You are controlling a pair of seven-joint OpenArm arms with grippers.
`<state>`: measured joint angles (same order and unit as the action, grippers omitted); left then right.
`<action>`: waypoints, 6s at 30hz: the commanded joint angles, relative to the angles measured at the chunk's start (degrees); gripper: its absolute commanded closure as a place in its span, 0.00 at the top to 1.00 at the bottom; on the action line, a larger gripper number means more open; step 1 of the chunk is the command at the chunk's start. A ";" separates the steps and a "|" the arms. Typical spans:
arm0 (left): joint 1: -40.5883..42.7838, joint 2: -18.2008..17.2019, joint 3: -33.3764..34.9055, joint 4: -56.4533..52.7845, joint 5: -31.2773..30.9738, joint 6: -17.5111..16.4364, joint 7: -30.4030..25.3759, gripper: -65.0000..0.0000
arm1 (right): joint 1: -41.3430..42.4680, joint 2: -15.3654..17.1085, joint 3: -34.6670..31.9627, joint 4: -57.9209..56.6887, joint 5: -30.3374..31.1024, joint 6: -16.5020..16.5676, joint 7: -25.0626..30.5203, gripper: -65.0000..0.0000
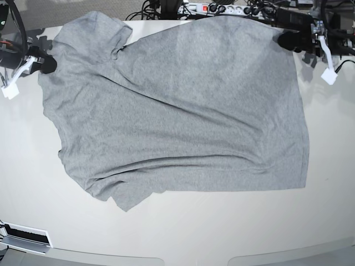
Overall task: Layout the t-shirt on the table in an organized manner, then fold the t-shirt properly
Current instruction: 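Grasp the collar-end corners of the grey t-shirt with both grippers, then lift the collar end with both grippers and fold it over the shirt, then release the folded edge and move the right gripper to the sleeve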
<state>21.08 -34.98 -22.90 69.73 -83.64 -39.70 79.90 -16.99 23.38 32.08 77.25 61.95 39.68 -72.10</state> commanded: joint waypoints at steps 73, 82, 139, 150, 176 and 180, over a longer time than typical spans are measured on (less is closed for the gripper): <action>19.54 -11.69 -10.51 15.87 -1.36 -0.30 0.10 0.00 | -15.41 2.29 0.44 18.16 5.05 0.32 -5.14 0.00; 16.96 -11.67 -10.56 15.89 -1.36 -0.30 -0.26 0.00 | -16.48 2.36 0.44 19.54 6.23 0.32 -4.57 0.00; -3.76 -7.56 -10.56 13.27 16.15 -0.30 -22.88 0.31 | 2.34 -0.70 0.07 19.67 -4.37 0.32 6.19 0.63; -3.78 -6.34 -10.56 13.27 16.11 -0.30 -22.88 0.31 | -5.68 -9.46 0.07 17.27 -2.19 0.32 6.95 0.63; -3.45 -5.05 -10.56 13.27 16.11 -0.30 -20.76 0.31 | -1.44 -11.02 -17.66 10.29 -9.09 0.32 2.80 0.00; -3.45 -5.05 -10.56 13.27 16.11 -0.30 -20.74 0.31 | -1.42 -9.07 -17.33 19.80 2.03 0.32 -2.54 0.00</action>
<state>17.93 -38.57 -32.71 82.39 -66.39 -39.68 60.03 -18.87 13.85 14.48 96.23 62.59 39.68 -75.22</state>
